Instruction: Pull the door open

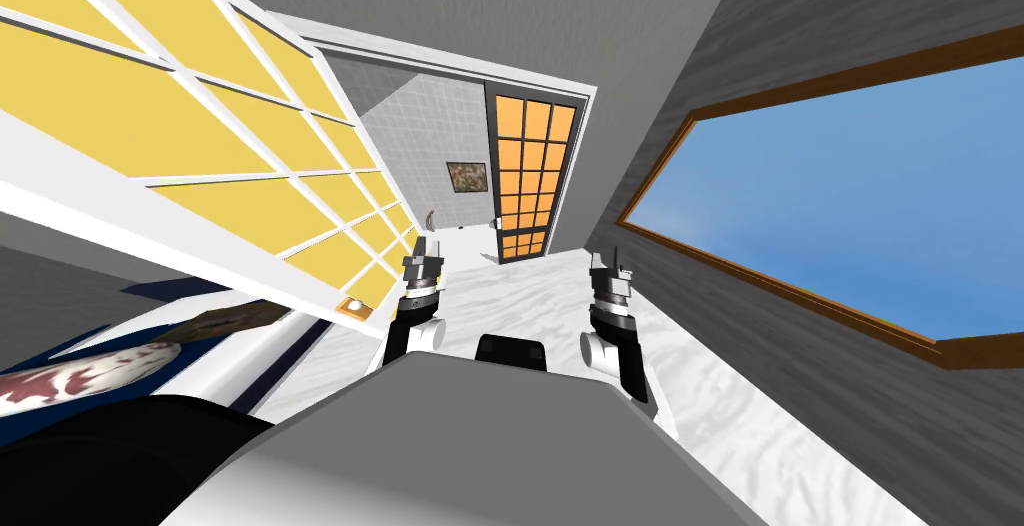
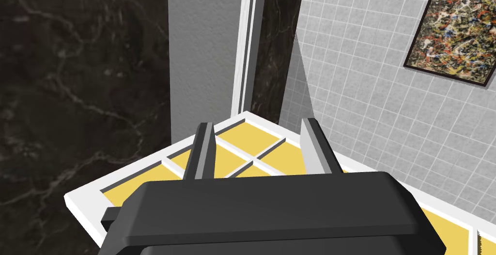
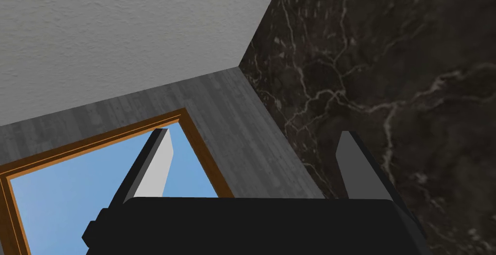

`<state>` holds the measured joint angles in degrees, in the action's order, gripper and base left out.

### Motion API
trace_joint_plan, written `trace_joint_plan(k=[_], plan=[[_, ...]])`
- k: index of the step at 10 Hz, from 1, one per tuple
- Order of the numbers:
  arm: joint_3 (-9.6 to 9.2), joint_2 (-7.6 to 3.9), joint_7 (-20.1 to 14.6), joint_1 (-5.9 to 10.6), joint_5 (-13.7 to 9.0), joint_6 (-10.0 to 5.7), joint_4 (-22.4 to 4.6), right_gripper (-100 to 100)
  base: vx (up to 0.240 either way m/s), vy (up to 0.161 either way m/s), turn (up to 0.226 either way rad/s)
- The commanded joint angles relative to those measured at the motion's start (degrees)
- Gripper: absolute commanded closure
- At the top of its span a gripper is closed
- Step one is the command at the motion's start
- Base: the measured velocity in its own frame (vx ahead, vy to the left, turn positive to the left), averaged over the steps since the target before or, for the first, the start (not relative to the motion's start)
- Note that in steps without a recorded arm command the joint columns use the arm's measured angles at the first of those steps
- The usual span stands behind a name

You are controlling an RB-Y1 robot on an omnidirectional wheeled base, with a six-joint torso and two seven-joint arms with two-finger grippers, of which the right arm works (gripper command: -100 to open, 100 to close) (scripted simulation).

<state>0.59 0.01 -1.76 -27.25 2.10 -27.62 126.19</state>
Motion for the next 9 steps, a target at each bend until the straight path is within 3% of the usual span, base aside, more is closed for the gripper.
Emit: trace_joint_plan(k=[1,9], plan=[[-0.08,-0.5,1.02,0.4,0.65,-0.62,-1.36,-100,0.151,0.053,0.013],[-0.8,-3.14,6.98,1.69,4.75,-4.62,-9.06,-100,0.168,0.095,0.01]])
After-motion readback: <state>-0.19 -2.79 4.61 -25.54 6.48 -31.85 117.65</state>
